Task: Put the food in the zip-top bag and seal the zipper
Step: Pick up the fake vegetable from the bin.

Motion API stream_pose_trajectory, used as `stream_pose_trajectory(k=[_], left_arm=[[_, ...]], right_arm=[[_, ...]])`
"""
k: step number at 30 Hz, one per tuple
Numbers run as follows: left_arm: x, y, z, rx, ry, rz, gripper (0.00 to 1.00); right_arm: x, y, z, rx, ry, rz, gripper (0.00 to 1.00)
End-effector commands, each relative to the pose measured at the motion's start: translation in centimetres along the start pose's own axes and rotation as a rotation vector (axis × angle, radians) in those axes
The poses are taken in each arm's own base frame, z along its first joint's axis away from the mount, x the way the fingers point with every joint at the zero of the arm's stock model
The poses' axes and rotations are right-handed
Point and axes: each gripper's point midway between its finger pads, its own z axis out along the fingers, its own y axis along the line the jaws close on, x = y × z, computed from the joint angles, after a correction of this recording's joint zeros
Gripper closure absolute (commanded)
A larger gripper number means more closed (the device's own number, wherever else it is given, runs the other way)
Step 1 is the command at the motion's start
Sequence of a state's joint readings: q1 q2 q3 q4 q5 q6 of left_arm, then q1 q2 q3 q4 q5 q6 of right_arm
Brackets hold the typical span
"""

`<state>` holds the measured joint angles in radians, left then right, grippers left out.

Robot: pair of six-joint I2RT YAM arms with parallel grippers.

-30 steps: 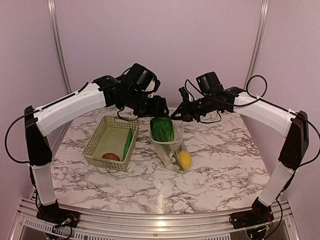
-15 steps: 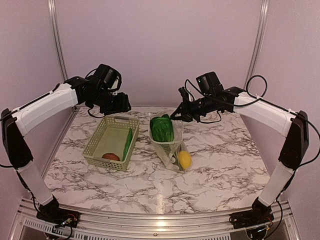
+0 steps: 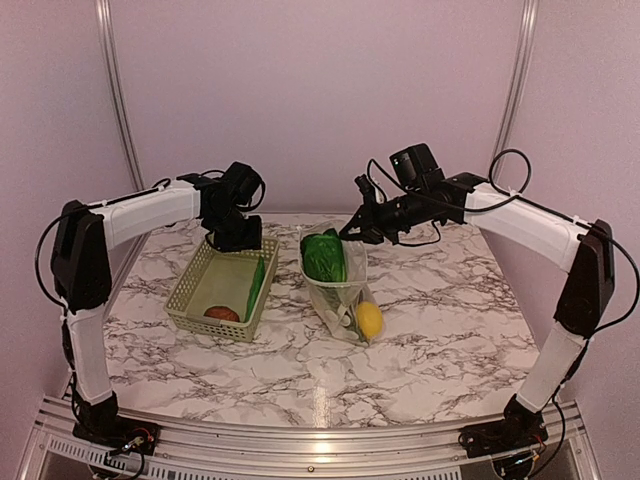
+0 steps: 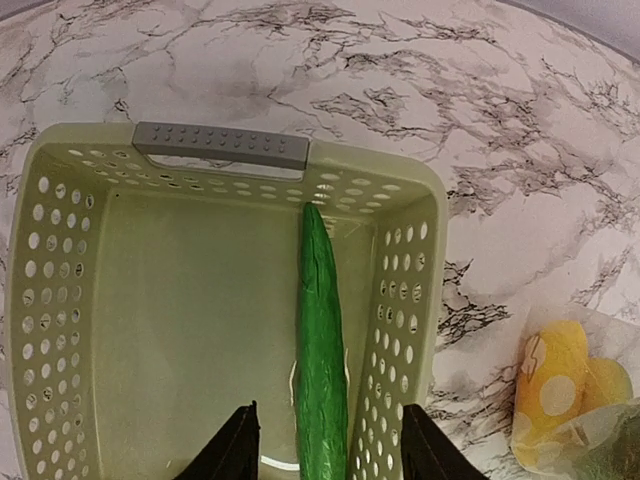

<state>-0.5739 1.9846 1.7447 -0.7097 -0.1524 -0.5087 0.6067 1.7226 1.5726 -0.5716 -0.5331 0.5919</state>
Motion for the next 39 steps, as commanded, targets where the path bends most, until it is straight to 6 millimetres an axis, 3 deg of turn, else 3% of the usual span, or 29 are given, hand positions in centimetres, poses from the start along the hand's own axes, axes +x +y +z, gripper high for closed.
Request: stream_pose_trajectory(k=[1, 6, 14, 24, 39], left_arm=[[-0.4, 0.5, 1.6, -0.042, 0.021, -0.001, 0.51], [-0.3, 0.6, 4.8, -0.064, 0.055, -0.006, 0.53], [-0.8, 1.2, 7.8, -0.103, 0.06, -0.025, 0.57], [-0.4, 1.8, 10.9, -0.112, 0.077, -0.042, 0.6], [-1.4, 2.1, 14.0, -0.066, 0.073, -0.078, 0.63]], right_arm=[[-0.6, 0.5, -0.1, -0.003, -0.002, -0.021, 1.0], [-0.6, 0.3, 0.0, 0.002, 0.003, -0.021, 1.0], [-0.7, 0.1, 0.4, 0.01, 0.019, -0.024, 1.0], [-0.2, -0.3, 0.6, 0.021, 0.04, -0.015, 1.0], [0.4, -0.9, 0.7, 0.036, 0.063, 0.006, 1.0]])
